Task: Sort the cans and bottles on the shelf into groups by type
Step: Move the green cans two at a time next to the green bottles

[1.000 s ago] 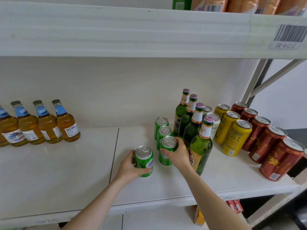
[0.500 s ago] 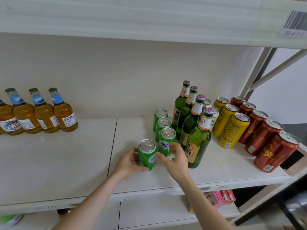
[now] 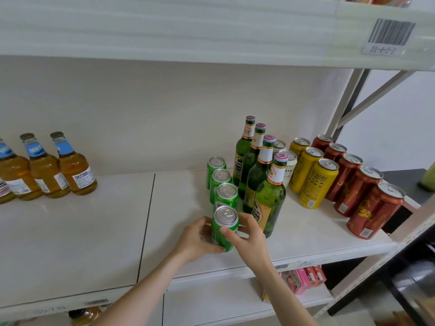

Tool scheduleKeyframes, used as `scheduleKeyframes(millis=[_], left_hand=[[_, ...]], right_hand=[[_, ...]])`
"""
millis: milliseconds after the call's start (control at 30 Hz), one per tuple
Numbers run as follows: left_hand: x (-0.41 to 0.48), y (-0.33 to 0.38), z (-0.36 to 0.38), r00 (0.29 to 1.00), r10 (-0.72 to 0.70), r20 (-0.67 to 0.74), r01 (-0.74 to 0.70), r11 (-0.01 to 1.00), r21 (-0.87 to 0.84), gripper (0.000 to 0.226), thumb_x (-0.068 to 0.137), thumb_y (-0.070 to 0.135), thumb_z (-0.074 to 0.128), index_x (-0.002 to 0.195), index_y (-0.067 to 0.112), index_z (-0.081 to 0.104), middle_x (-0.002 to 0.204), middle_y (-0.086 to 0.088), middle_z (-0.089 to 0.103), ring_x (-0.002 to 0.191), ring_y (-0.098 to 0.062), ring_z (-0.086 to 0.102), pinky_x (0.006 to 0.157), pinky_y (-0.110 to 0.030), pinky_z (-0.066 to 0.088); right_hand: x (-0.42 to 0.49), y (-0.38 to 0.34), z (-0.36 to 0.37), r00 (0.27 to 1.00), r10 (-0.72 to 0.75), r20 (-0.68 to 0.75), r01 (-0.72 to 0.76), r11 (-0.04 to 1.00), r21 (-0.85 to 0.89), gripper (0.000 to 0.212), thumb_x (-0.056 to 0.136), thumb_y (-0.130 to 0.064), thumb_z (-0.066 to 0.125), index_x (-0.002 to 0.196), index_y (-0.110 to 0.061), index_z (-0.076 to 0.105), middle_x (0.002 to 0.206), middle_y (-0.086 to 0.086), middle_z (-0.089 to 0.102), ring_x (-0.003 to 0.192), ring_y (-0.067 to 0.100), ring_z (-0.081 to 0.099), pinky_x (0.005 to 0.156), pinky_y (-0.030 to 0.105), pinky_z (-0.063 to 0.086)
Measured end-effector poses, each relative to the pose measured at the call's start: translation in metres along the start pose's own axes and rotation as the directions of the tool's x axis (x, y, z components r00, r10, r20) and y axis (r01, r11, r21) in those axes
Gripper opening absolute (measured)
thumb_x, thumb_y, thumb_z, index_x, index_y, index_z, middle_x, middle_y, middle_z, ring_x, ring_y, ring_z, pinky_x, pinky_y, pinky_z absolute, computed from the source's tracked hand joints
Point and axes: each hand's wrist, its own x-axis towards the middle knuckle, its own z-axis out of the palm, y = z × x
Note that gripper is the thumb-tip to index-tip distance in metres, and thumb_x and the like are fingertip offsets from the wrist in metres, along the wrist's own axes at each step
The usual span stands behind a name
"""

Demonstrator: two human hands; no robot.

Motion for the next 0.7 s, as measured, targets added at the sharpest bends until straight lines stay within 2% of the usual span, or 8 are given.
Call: scheduleKeyframes(millis=[67,167,233,367,467,567,700], left_hand=[[0.003,0.004,0.006,1.0,0.009,0.002,-0.009,1.0,0.012,0.061,0.045,0.016,0.094,0.098,0.025,0.066,0.087,0.008,0.075,0.074,-0.002,0.069,0.061,-0.013,0.048],[0.007,0.008,0.014,1.0,0.02,0.001,-0.02,0.999,0.028,0.061,0.047,0.014,0.094,0.101,0.026,0.066,0.088,0.009,0.075,0.075,0.001,0.068,0.062,-0.012,0.048],[0.01,0.009,0.017,1.0,0.028,0.002,-0.028,0.999,0.033,0.061,0.046,0.017,0.094,0.1,0.027,0.067,0.087,0.01,0.075,0.076,0.002,0.068,0.063,-0.012,0.049],[0.013,0.011,0.019,0.999,0.033,-0.015,-0.032,0.998,0.062,0.064,0.038,0.037,0.09,0.097,0.03,0.068,0.087,0.01,0.075,0.079,-0.004,0.069,0.07,-0.022,0.056],[0.016,0.01,0.019,0.999,0.042,-0.034,-0.04,0.997,0.063,0.059,0.036,0.041,0.09,0.09,0.035,0.068,0.084,0.013,0.075,0.076,-0.005,0.069,0.069,-0.024,0.057],[0.017,0.009,0.02,0.998,0.052,-0.042,-0.049,0.997,0.066,0.057,0.036,0.041,0.091,0.087,0.043,0.067,0.084,0.015,0.075,0.076,-0.005,0.069,0.067,-0.023,0.056],[0.019,0.005,0.019,0.998,0.02,-0.054,-0.016,0.997,0.082,0.058,0.035,0.044,0.092,0.087,0.033,0.068,0.084,0.015,0.075,0.079,-0.005,0.069,0.074,-0.028,0.058]], right_hand=[[0.001,0.002,-0.006,1.0,0.0,-0.019,0.0,1.0,-0.001,0.042,0.077,-0.035,0.082,0.111,-0.032,0.06,0.106,-0.014,0.069,0.099,0.001,0.064,0.08,0.021,0.055],[0.004,0.004,-0.011,0.999,0.003,-0.047,-0.002,1.0,0.003,0.044,0.078,-0.035,0.081,0.116,-0.025,0.06,0.108,-0.011,0.068,0.101,0.005,0.065,0.083,0.023,0.054],[0.005,0.005,-0.012,0.998,0.002,-0.062,-0.001,1.0,0.011,0.045,0.079,-0.034,0.08,0.118,-0.023,0.059,0.11,-0.01,0.068,0.1,0.004,0.064,0.079,0.019,0.053],[0.005,0.008,-0.009,0.996,-0.002,-0.084,0.003,1.0,0.019,0.048,0.083,-0.032,0.076,0.126,-0.019,0.056,0.115,-0.007,0.067,0.103,0.001,0.062,0.074,0.01,0.049],[0.007,0.009,-0.007,0.997,-0.004,-0.08,0.005,1.0,0.008,0.051,0.086,-0.032,0.073,0.13,-0.018,0.053,0.119,-0.005,0.064,0.109,0.004,0.06,0.075,0.007,0.048],[0.009,0.01,-0.006,0.997,-0.01,-0.077,0.011,1.0,0.006,0.05,0.087,-0.034,0.072,0.131,-0.019,0.053,0.12,-0.005,0.064,0.11,0.003,0.06,0.079,0.01,0.05],[0.01,0.011,-0.007,0.997,-0.004,-0.076,0.004,1.0,-0.002,0.051,0.086,-0.036,0.072,0.131,-0.021,0.053,0.12,-0.007,0.064,0.111,0.004,0.06,0.089,0.021,0.053]])
